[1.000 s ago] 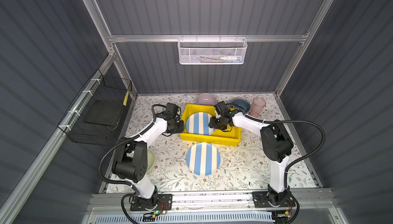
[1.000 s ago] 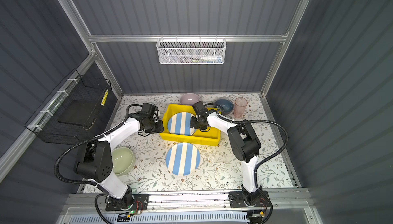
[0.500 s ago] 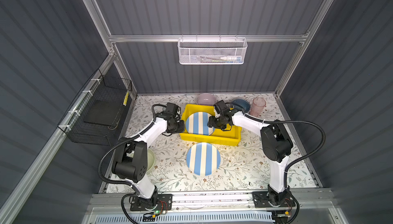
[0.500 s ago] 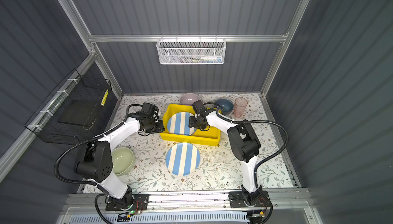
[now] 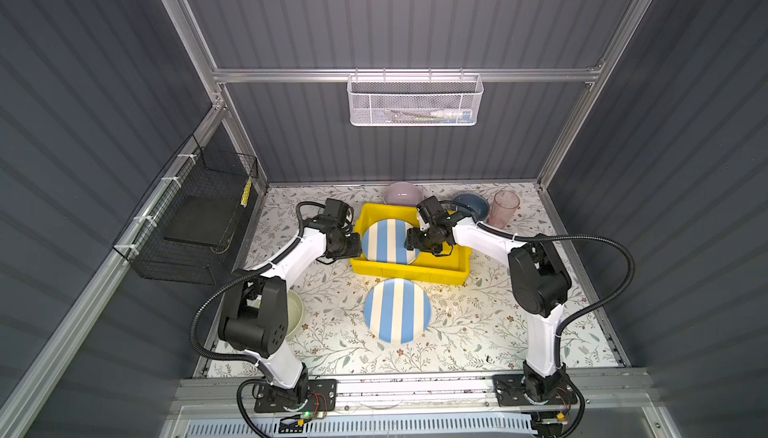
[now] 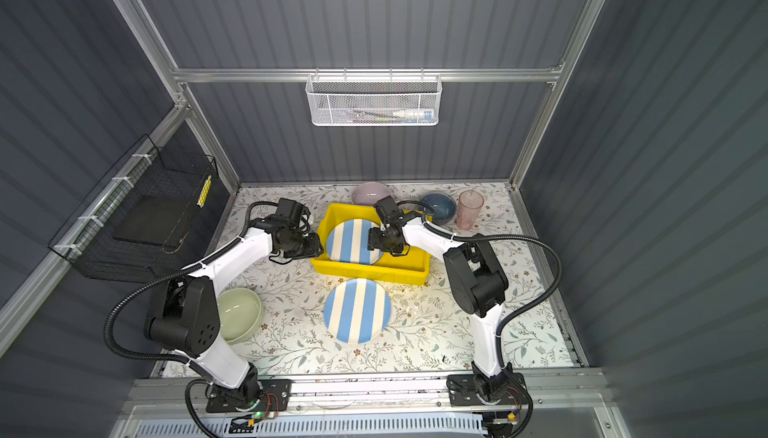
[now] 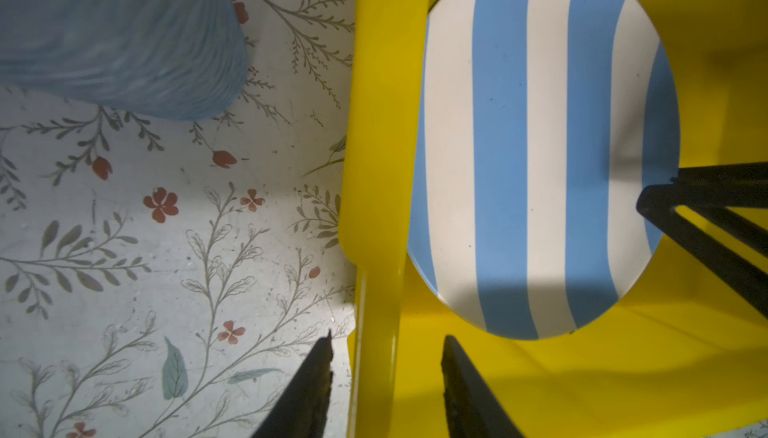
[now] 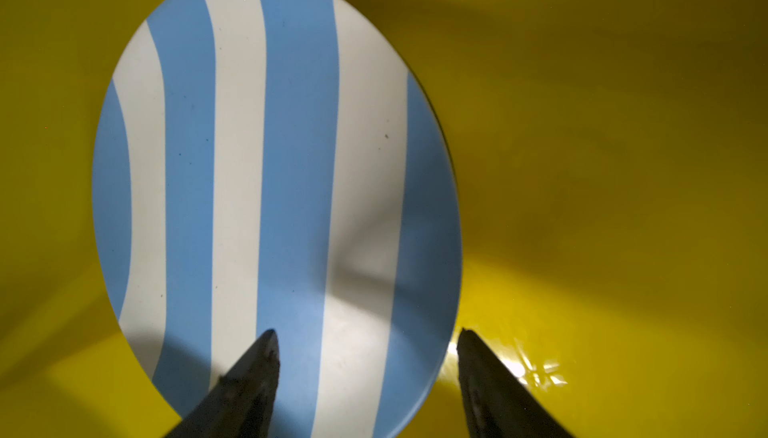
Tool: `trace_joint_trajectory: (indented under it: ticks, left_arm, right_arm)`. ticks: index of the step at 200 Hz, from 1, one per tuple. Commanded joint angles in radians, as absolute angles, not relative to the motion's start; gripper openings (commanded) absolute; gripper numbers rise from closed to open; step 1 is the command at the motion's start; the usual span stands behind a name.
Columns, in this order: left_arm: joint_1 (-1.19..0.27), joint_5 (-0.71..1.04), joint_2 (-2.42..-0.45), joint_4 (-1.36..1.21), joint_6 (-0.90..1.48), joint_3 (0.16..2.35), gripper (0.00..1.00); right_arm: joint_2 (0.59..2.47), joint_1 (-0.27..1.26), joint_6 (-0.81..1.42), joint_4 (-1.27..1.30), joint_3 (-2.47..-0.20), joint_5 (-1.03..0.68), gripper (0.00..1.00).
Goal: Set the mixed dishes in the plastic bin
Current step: 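Withdraw both grippers from the bin to the second striped plate's rims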
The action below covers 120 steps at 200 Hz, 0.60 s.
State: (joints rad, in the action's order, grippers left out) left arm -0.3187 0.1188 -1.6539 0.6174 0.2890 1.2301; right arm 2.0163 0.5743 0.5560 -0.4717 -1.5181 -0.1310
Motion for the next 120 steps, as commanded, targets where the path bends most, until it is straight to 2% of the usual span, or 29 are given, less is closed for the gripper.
trace_joint_trajectory:
  ticks: [1, 42, 75, 120]
  left_arm:
    - [-0.311, 0.109, -1.584, 0.686, 0.277, 1.277, 0.51]
    - [-0.311, 0.221, -1.502, 0.749, 0.253, 1.276, 0.55]
    - [-0.311, 0.286, -1.388, 0.790, 0.235, 1.218, 0.64]
    - [-0.311, 0.319, -1.288, 0.802, 0.264, 1.086, 0.62]
  right_arm:
    - [1.919, 0.562, 0.522, -0.512, -1.496, -0.100, 0.70]
    - [1.757, 0.560, 0.490, -0.542, -1.421, -0.102, 0.71]
    - [1.571, 0.560, 0.493, -0.452, -1.234, -0.193, 0.72]
    - [1.306, 0.581, 0.557, -0.323, -0.936, -0.245, 0.71]
